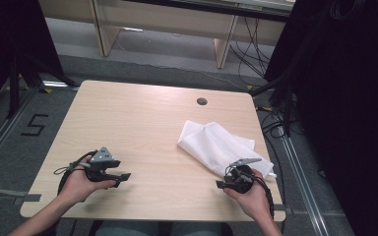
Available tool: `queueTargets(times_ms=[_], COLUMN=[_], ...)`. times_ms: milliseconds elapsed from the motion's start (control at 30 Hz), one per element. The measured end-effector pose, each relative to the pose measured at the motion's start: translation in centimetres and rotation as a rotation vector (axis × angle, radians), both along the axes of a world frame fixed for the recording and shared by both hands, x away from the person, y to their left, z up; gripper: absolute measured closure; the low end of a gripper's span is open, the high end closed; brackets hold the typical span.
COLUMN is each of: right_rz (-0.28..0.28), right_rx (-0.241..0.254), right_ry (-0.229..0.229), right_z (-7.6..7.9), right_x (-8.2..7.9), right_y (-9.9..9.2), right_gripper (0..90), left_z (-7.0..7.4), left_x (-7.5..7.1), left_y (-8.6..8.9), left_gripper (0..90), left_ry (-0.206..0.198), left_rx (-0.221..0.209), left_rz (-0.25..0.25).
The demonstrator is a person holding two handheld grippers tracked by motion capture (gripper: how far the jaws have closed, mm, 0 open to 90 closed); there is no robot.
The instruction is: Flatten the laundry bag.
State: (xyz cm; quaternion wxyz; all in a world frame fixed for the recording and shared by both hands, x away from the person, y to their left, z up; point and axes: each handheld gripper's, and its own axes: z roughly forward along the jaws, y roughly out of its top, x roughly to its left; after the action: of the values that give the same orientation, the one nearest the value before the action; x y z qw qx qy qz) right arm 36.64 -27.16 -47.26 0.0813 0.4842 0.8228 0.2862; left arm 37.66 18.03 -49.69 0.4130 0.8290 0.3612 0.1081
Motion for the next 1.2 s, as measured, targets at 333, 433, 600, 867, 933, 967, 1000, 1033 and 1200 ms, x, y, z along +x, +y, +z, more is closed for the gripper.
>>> queueTargets(times_ms=[333,433,600,867,933,967,1000,1033,1200], right_rz=[-0.003,-0.021,-0.057,-0.091,-0.072,-0.07,-0.041,-0.035,0.012], right_rx=[0.056,0.051,-0.005,-0.051,-0.067,-0.069,-0.063,-0.045,-0.091], right_ry=[-0.004,-0.017,-0.061,-0.063,-0.047,-0.048,-0.025,-0.049,-0.019], right_z=[0.3,0.6,1.7,1.9,1.7,1.5,1.3,1.0,0.8], right_x=[0.5,0.8,1.9,4.0,4.6,4.9,5.3,5.6,5.9], right_y=[-0.8,-1.1,-1.7,-0.8,-0.1,0.3,1.1,1.6,3.0], right_gripper=[57.1,59.4,63.5,55.1,50.7,49.5,46.6,45.8,41.9], left_z=[-0.1,-0.2,0.0,0.0,0.0,0.0,0.0,0.0,-0.1], left_x=[0.1,0.1,-0.1,-0.3,-0.2,-0.3,-0.2,-0.2,-0.2], left_y=[-0.2,-0.1,-0.1,-0.4,-0.3,-0.4,-0.4,-0.4,-0.5], left_gripper=[34.4,34.4,34.9,35.0,35.0,35.0,35.0,35.0,35.0], left_ry=[-0.006,-0.007,-0.013,-0.013,-0.022,-0.009,-0.006,-0.006,-0.012], left_rx=[0.011,-0.001,-0.011,-0.023,0.002,-0.01,-0.013,-0.013,-0.029], left_rz=[-0.02,-0.011,-0.02,-0.031,-0.045,-0.032,-0.038,-0.038,-0.038])
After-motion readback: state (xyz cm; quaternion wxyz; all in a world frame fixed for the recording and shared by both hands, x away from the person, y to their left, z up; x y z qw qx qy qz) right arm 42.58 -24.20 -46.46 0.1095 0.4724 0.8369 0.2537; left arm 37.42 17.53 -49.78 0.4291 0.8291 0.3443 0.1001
